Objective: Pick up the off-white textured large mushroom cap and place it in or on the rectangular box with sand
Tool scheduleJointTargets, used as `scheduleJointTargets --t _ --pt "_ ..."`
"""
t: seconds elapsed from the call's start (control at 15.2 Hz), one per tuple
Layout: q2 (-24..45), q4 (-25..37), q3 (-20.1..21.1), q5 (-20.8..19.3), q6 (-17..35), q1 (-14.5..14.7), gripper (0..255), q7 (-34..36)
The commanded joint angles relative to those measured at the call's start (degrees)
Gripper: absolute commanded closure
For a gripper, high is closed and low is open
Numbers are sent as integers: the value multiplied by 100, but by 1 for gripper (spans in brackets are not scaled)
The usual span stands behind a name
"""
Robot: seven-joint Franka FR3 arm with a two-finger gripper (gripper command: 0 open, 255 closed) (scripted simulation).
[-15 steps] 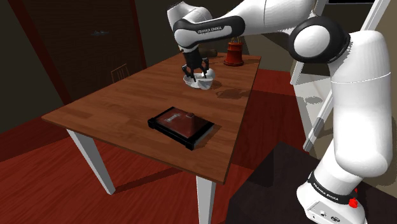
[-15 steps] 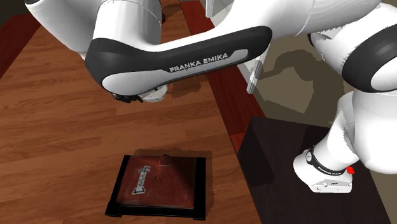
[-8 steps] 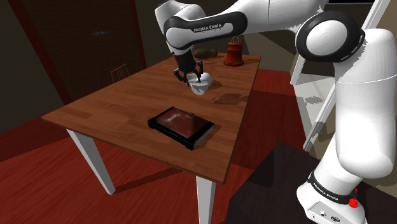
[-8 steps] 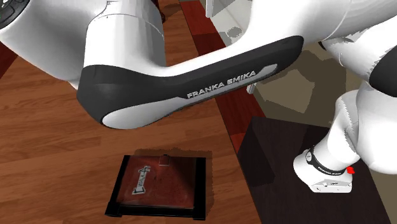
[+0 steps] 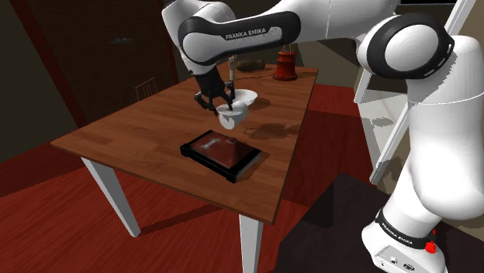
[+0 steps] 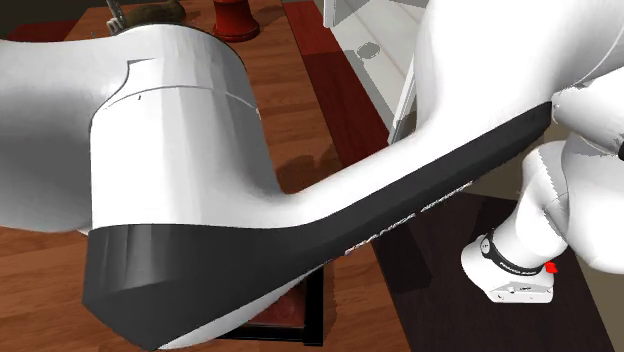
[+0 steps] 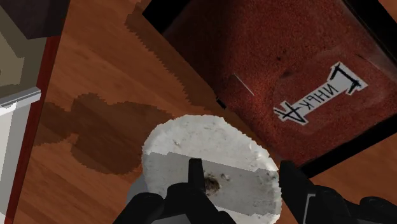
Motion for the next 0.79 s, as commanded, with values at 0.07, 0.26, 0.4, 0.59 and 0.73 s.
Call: scheduleJointTargets --t 0.07,0.26,0.4,0.59,0.73 --pt "112 214 110 8 -212 280 255 324" --pt "301 521 224 5 -448 607 255 679" --pt "274 327 224 17 -286 581 255 720" --pt "250 60 225 26 -52 546 255 782" --pt "242 -104 224 29 98 527 255 821"
